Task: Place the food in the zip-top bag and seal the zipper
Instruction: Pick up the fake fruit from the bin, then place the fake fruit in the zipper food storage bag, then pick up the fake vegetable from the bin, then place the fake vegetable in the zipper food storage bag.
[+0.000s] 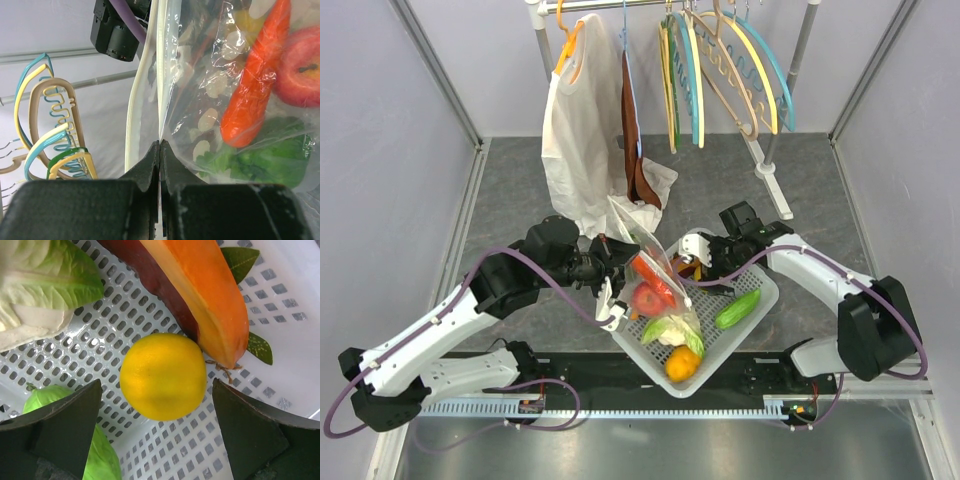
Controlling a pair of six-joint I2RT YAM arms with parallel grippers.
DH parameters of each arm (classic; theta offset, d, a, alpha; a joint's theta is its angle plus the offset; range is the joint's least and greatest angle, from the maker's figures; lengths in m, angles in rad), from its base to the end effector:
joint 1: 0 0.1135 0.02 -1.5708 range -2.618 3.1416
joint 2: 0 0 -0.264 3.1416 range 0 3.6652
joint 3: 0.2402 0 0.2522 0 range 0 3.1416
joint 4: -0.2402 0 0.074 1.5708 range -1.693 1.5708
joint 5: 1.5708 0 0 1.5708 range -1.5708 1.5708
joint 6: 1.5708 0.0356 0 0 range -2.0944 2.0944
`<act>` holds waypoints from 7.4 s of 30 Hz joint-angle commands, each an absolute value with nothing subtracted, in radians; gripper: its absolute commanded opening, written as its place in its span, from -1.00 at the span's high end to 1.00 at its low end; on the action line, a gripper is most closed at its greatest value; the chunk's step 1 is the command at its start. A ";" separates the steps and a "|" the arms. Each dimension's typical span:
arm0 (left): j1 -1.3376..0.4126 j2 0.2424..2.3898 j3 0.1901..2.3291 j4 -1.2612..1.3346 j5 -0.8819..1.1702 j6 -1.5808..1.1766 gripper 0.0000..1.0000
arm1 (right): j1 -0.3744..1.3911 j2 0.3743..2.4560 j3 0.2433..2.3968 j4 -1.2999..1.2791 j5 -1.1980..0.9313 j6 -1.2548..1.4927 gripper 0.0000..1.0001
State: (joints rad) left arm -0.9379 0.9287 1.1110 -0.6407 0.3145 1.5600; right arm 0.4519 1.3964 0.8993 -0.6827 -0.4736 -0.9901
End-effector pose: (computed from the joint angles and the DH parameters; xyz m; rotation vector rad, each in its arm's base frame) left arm 0.1027 -0.1586 0.3806 1.9561 0.4448 0.0785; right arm 0.2254 0.1274 0.2117 -1.8134 1.8749 0.4690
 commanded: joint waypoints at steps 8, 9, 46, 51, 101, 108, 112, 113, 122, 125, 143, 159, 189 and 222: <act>-0.939 0.933 1.109 -0.621 0.310 1.540 0.96 | 0.459 1.427 0.856 -0.588 -0.457 -0.969 -0.77; -0.939 0.931 1.109 -0.620 0.308 1.540 0.96 | 0.459 1.427 0.854 -0.583 -0.451 -0.969 -0.71; -0.936 0.931 1.092 -0.629 0.295 1.519 0.96 | 0.397 1.143 1.583 -0.743 -0.909 -0.143 0.07; -0.936 0.962 1.120 -0.620 0.295 1.522 0.96 | 0.439 1.147 1.523 -0.542 -0.991 0.044 0.11; -0.904 0.933 1.190 -0.623 0.198 1.531 0.96 | 0.440 1.037 1.382 -0.667 -0.640 -0.187 -0.96; -0.900 0.927 1.192 -0.624 0.144 1.517 0.96 | 0.400 0.868 1.151 -0.771 -0.701 -0.412 -0.96; -0.900 0.927 1.186 -0.624 0.153 1.520 0.96 | 0.400 0.851 1.068 -0.831 -0.674 -0.512 -0.96; -0.899 0.928 1.186 -0.624 0.155 1.519 0.96 | 0.400 0.853 1.054 -0.839 -0.675 -0.553 -0.96; -0.899 0.927 1.178 -0.624 0.173 1.517 0.96 | 0.400 0.911 0.943 -1.110 -0.628 -1.208 -0.67; -0.900 0.925 1.169 -0.624 0.179 1.509 0.96 | 0.397 0.948 0.939 -1.123 -0.609 -1.261 -0.53; -0.900 0.940 1.154 -0.612 0.199 1.503 0.96 | 0.423 1.351 1.046 -1.270 -0.373 -1.715 -0.29; -0.900 0.946 1.126 -0.575 0.196 1.505 0.96 | 0.531 1.423 0.948 -1.151 -0.296 -1.663 -0.31; -0.885 0.959 1.106 -0.542 0.173 1.506 0.96 | 0.551 1.071 1.040 -1.086 -0.604 -1.342 0.58; -0.884 0.957 1.149 -0.540 0.236 1.574 0.96 | 0.676 1.268 1.505 -0.147 -0.663 0.483 0.71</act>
